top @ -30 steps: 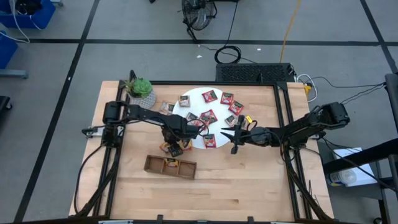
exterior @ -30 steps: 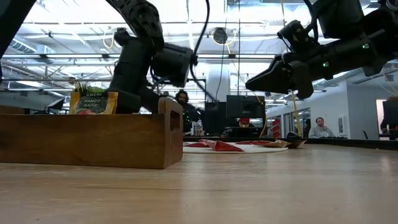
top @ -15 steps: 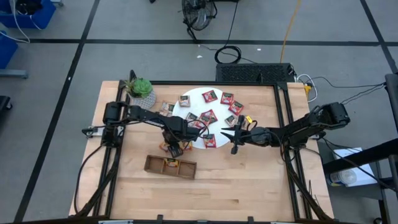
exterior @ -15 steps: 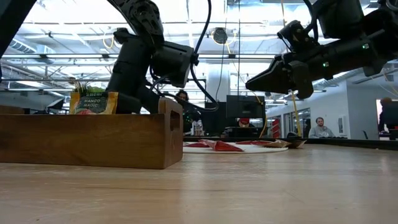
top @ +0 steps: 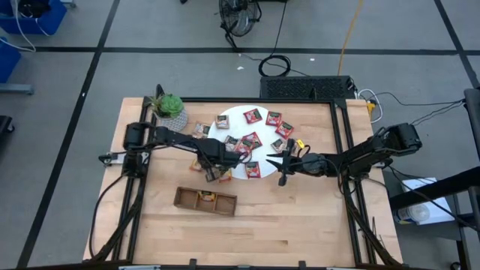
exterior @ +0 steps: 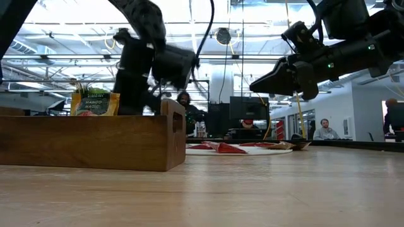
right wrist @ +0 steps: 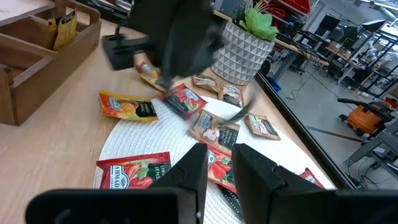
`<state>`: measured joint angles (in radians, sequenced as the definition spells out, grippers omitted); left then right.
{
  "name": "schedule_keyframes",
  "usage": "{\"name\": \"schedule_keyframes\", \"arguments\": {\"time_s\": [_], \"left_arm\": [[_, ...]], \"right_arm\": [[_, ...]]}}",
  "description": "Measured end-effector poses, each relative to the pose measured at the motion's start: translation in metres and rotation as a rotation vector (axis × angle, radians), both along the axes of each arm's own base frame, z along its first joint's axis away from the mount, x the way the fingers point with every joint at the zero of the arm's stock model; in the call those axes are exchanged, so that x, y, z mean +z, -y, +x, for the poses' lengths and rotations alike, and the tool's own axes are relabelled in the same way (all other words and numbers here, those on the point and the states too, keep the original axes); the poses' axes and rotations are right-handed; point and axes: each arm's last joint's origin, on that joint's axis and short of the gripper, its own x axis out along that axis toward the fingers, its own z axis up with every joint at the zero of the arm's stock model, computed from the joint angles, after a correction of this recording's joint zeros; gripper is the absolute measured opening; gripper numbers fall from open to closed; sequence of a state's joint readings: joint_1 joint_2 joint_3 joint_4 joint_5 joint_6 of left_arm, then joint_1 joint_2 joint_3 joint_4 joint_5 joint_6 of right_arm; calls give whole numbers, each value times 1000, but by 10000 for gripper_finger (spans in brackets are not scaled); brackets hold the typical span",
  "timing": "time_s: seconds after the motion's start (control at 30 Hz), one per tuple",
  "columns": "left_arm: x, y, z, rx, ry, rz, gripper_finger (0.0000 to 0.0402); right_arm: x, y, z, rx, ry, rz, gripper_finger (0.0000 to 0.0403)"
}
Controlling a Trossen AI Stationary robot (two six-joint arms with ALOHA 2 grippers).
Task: Pick & Place Tea
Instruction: Put the orange tea bag into the middle section of the wooden organizer
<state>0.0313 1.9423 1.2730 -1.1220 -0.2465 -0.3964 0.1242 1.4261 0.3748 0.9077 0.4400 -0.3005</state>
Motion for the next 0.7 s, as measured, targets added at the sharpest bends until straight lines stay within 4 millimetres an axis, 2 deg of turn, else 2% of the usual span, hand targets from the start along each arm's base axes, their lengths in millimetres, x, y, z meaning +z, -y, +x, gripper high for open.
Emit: {"name": "schedule_keyframes", "arguments": {"time_s": [0.1, 0.27, 0.33, 0.4, 0.5, 0.7], "left_arm": [[34, 1, -5, 18, 89, 84, 2], [72, 8, -17, 104, 247, 67, 2], [78, 10, -24, 160, 274, 47, 6], [77, 10, -29, 199, 268, 43, 22], [68, 9, -35, 280, 252, 10, 67], [35, 4, -46, 419, 251, -1, 172]], "right_arm": [[0, 0, 0, -1, 1, 1, 61], [1, 0, 0, 0, 9, 2, 61], [1, 0, 0, 0, 9, 2, 61], [1, 0, 0, 0, 9, 2, 61], [1, 0, 0, 0, 9, 2, 61], [1, 0, 0, 1, 9, 2, 61]]}}
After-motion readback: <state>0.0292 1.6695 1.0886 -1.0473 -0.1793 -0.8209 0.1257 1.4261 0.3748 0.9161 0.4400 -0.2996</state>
